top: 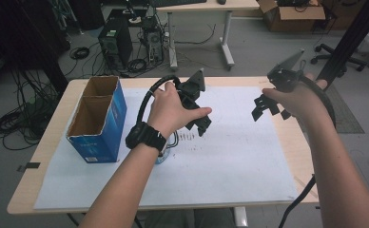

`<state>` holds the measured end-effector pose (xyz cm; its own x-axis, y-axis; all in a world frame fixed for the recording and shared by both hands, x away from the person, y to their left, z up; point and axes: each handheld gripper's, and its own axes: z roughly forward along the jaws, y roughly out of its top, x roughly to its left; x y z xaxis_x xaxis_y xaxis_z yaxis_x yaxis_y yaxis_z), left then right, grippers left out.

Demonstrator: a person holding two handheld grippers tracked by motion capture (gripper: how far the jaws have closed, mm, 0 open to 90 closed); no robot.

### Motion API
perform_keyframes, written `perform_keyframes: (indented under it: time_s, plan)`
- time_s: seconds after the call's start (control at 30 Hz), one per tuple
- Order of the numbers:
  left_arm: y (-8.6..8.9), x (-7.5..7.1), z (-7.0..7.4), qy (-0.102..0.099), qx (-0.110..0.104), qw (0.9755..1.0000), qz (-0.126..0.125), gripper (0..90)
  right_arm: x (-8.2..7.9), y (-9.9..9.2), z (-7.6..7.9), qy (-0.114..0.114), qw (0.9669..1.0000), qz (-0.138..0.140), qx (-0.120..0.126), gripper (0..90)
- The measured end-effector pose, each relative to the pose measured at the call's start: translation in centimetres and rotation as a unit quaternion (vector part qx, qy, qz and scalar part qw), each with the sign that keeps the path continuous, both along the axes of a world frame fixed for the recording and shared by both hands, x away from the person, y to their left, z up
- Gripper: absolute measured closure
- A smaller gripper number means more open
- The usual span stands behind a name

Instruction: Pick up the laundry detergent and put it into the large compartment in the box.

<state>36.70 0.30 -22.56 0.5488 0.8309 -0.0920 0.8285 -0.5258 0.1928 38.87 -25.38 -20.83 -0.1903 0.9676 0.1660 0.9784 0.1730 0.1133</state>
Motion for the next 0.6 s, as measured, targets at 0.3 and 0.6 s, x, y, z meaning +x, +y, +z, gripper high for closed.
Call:
perform_keyframes:
  time_s: [0.3,0.6]
  plan:
    - [-0.02,0.15,0.10,-0.006,-0.004,0.9999,0.011,3.9,0.01,0.17,-0.18,0.001,1.0000,0.003,0.002,5.1]
    - [-0.16,0.41,0.59,-0.007,0.003,1.0000,0.004,3.9,-0.09,0.06,-0.20,-0.001,1.0000,0.005,0.003,5.0]
